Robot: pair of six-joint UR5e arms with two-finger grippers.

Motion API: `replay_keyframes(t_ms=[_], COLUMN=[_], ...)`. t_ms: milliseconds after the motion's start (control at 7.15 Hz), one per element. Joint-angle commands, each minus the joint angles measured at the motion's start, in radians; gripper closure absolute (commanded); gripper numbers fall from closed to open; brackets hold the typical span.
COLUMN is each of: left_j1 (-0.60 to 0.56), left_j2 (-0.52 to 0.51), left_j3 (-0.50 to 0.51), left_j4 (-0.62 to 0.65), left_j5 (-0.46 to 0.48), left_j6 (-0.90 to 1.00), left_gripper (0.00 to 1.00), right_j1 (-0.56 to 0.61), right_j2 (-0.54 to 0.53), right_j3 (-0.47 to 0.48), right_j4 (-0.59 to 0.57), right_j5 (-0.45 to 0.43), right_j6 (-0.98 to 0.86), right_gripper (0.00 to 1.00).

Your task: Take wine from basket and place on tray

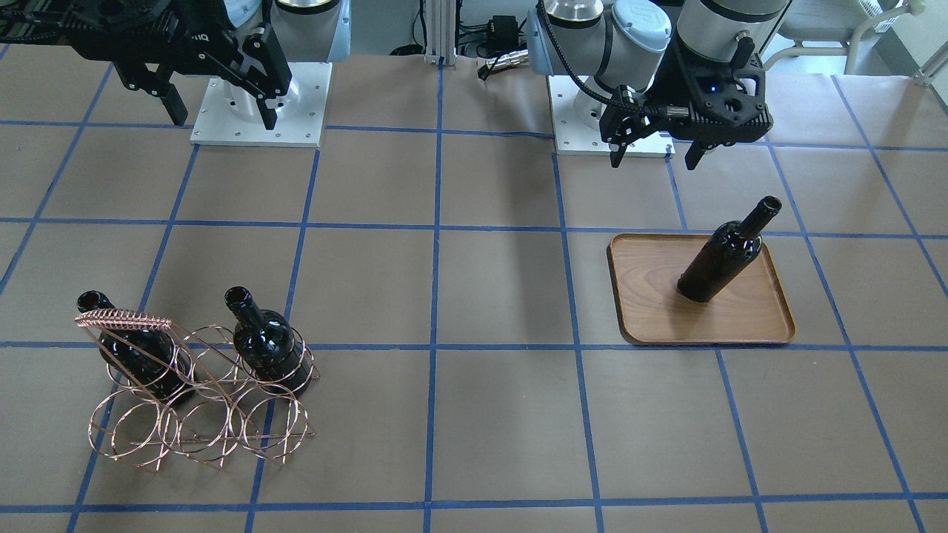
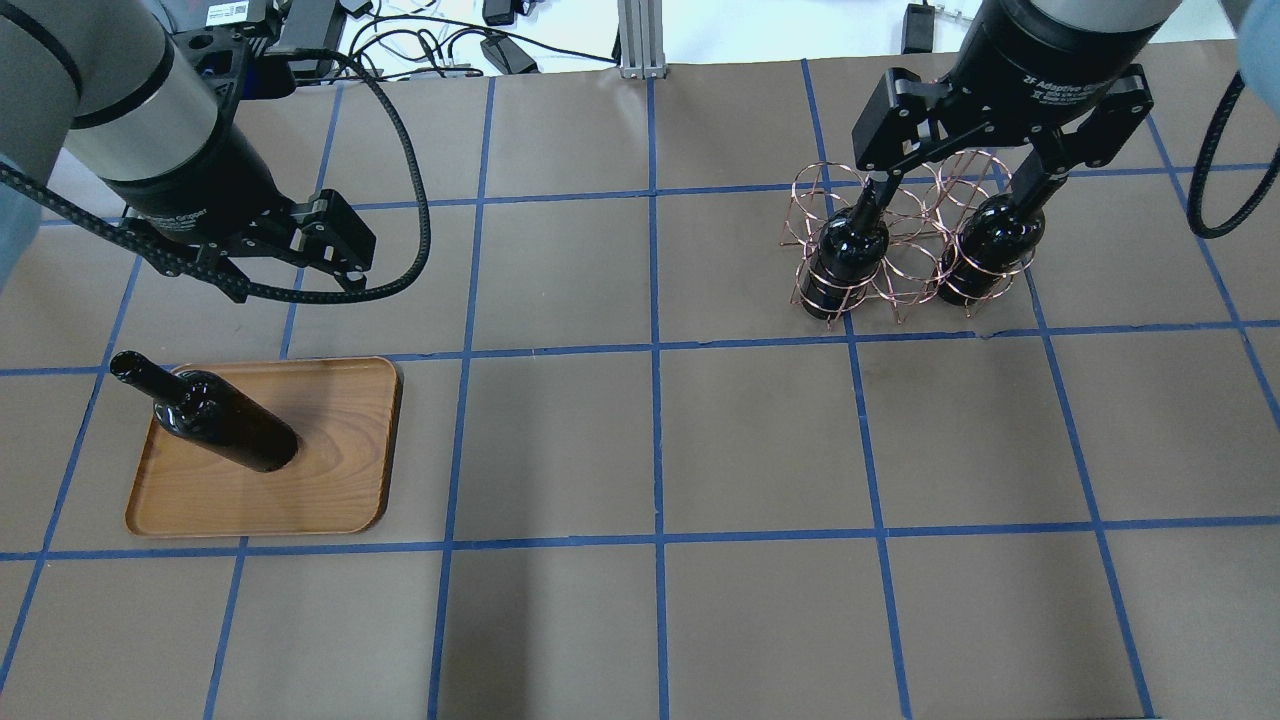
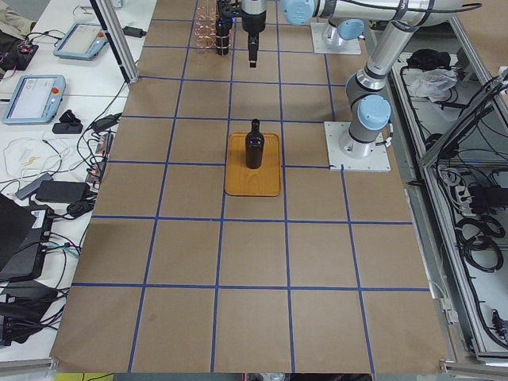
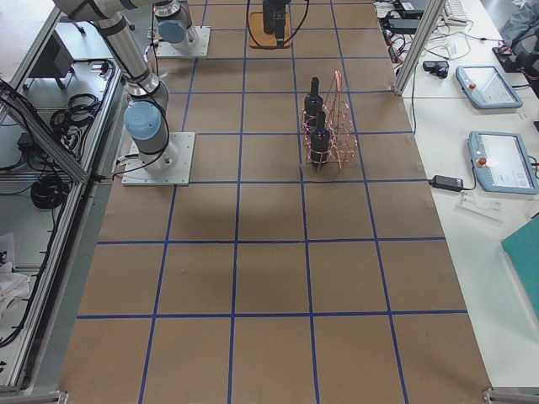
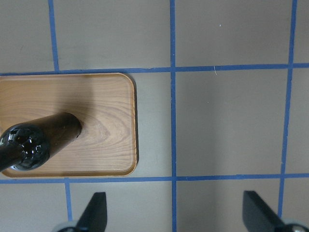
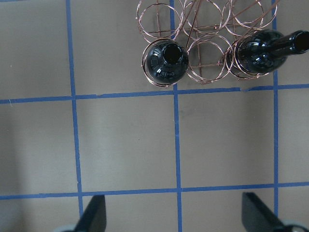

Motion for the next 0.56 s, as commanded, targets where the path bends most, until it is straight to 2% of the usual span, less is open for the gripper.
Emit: replay_keyframes(t_ms=[0, 420], left_j1=[-0.010, -0.010], left_j2=[0.001, 0.004], left_j3=[-0.001, -0.003], left_j4=[0.003, 0.002], left_j5=[-0.001, 0.010], left_j6=[-0.003, 0.000], left_gripper=[0.00, 0.00], right_j1=[0.000, 0.000], right_j2=[0.000, 0.000], right_j3=[0.000, 0.002], right_j4=[0.000, -0.002], right_j5=[0.000, 0.000], right_j6=[-0.001, -0.003], right_gripper=[0.00, 0.00])
